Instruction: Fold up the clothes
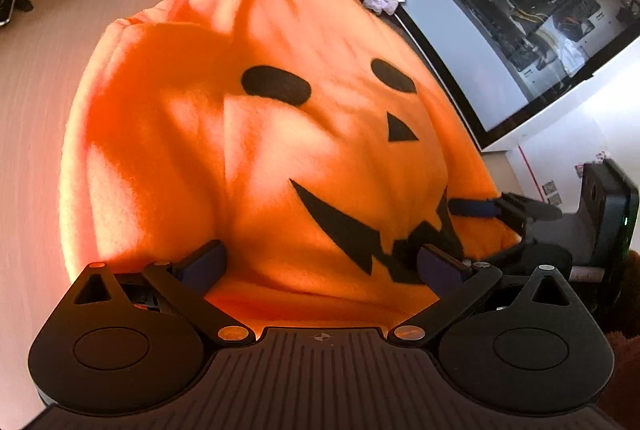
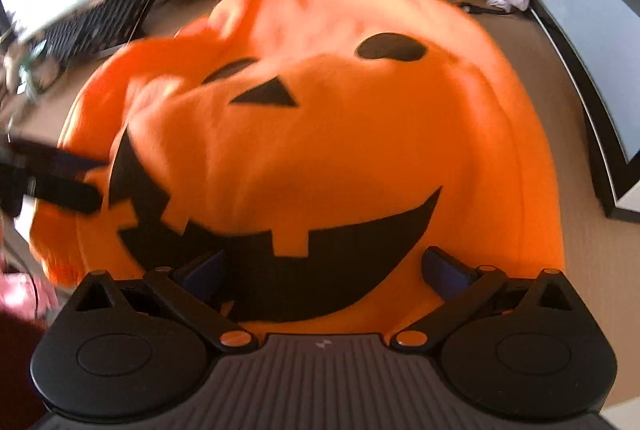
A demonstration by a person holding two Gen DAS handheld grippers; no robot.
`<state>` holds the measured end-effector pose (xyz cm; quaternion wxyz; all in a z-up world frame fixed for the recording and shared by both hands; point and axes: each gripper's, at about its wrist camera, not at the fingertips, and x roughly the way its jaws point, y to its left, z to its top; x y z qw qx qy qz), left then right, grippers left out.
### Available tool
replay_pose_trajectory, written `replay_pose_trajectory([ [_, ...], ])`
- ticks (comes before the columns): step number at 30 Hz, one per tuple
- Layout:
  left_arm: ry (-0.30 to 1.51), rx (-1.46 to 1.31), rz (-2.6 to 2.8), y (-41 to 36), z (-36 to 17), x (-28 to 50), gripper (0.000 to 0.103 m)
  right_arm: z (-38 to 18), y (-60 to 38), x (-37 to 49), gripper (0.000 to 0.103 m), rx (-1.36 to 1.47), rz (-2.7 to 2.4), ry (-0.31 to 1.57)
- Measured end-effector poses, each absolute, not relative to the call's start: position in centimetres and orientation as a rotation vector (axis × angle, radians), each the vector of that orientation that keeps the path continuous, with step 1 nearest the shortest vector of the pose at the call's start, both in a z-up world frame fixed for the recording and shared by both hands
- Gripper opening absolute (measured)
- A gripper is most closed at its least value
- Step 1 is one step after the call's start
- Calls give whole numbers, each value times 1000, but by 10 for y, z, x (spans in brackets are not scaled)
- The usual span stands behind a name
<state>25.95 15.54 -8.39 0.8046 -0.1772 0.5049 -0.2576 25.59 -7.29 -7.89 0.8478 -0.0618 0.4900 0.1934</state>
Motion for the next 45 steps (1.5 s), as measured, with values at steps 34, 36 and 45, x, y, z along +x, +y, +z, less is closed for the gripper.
replay_pose_trajectory([
  [34,1008,-469,-410,155,-75,337,103,39,-96,388,103,299,454,757],
  [36,1034,-407,-372,143,-85,336,103,25,-85,420,103,269,478,766],
  [45,1072,-373,-283,133,-80,341,103,-28,-35,533,103,247,689,831],
])
